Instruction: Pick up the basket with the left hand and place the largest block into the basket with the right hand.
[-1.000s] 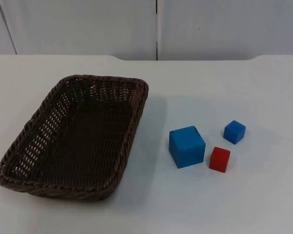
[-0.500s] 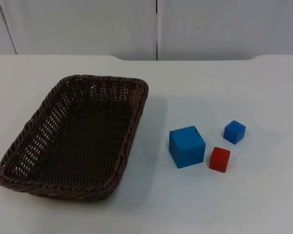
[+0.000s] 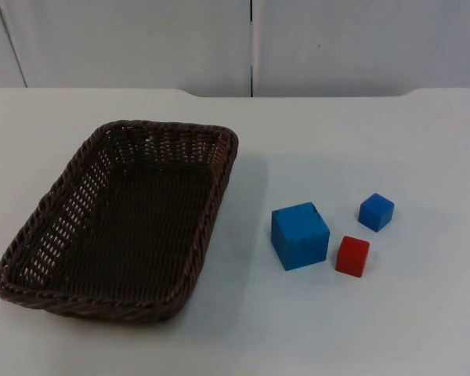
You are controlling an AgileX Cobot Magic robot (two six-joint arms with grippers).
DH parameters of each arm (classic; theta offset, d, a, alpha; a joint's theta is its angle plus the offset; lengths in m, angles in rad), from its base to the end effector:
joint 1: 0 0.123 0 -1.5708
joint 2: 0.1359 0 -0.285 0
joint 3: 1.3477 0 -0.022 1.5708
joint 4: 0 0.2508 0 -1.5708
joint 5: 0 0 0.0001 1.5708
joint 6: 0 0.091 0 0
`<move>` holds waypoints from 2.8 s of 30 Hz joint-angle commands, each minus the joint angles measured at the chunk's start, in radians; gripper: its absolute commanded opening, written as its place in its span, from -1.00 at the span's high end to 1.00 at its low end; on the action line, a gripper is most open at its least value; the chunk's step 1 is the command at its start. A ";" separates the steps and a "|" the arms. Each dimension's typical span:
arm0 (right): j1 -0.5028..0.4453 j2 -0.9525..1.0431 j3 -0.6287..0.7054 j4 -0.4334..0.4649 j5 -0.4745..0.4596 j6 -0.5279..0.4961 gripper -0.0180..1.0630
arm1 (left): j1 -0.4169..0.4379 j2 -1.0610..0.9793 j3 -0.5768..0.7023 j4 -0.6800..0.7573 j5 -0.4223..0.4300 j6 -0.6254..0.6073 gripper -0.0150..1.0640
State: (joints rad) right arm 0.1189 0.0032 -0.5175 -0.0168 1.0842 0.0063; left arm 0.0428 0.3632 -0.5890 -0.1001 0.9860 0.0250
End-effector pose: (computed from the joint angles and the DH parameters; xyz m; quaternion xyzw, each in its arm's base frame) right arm -0.0072 -0.0022 0.2803 -0.0477 0.8543 0.0240 0.5171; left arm 0.0529 -0.0053 0.3011 -0.0148 0.8997 -0.0349 0.4349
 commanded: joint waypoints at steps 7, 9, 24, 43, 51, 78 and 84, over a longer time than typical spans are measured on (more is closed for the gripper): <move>-0.006 -0.003 0.003 0.000 -0.005 0.000 -0.98 | -0.002 0.098 -0.006 -0.110 -0.078 0.057 -0.97; -0.006 -0.003 0.003 0.000 -0.005 0.000 -0.98 | -0.002 0.136 -0.006 -0.139 -0.095 0.078 -0.97; -0.006 -0.003 0.003 0.002 -0.005 0.000 -0.98 | -0.002 0.389 -0.115 -0.203 -0.140 0.179 -0.97; -0.006 -0.003 0.003 0.002 -0.005 0.000 -0.98 | -0.002 0.666 -0.140 -0.310 -0.275 0.333 -0.97; -0.006 -0.003 0.003 0.002 -0.005 0.000 -0.98 | -0.002 0.803 -0.249 -0.326 -0.266 0.338 -0.97; -0.006 -0.003 0.003 -0.002 -0.005 0.000 -0.98 | -0.024 1.275 -0.506 -0.420 -0.236 0.467 -0.96; -0.006 -0.003 0.003 -0.002 -0.005 0.000 -0.98 | -0.032 1.362 -0.540 -0.418 -0.236 0.470 -0.96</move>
State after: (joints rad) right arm 0.1189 0.0032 -0.5175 -0.0168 1.0842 0.0063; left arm 0.0152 1.6913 -1.1131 -0.5083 0.7442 0.4854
